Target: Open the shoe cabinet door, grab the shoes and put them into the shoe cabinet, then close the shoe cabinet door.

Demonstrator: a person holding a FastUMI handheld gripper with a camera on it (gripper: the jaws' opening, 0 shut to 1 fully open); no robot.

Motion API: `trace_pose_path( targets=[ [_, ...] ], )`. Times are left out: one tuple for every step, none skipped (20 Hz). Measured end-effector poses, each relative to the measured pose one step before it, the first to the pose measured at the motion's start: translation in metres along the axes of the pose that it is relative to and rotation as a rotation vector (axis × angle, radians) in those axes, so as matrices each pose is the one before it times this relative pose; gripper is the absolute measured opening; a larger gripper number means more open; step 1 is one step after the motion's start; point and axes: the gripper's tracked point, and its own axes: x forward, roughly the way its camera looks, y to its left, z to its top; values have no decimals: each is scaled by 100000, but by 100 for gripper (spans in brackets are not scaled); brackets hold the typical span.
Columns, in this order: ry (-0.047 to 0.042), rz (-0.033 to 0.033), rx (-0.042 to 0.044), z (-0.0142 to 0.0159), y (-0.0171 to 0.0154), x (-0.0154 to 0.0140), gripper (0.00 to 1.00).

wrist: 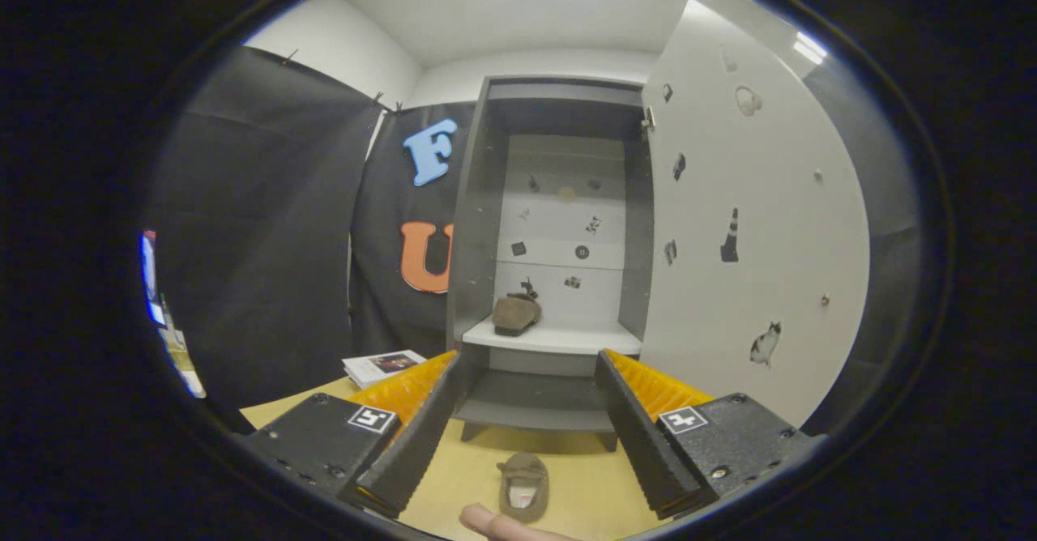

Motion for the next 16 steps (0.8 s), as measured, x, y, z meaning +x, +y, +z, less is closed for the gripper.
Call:
trace_pose_path(
  targets=[
    [3293, 346, 2027, -1496, 206, 835, 100],
    [3708, 483, 2186, -1444, 207, 919, 100],
    [3953, 160, 1965, -1422, -145, 930, 100],
    [3602, 51, 1639, -1415, -150, 955, 100],
    [3470, 287, 1118, -1455, -157, 1037, 100],
    [3774, -108, 910, -1541, -254, 927, 100],
    [3663, -172, 757, -1667, -259, 807, 100],
    [2797, 446, 790, -1418, -157, 736, 100],
    [2202, 552, 589, -1344, -35, 848, 100],
    [1770, 238, 451, -1219, -139, 774, 100],
    [1060, 56, 543, -1210, -340, 888, 100],
    [665, -621, 136, -1032, -378, 809, 100],
    [1335, -1418, 83, -1295, -467, 1018, 100],
    [788, -606, -321, -1049, -229, 895, 100],
    [888, -401, -1417, -1000, -62, 704, 100],
    [1819, -779, -1884, -1106, -141, 691, 99]
  ],
)
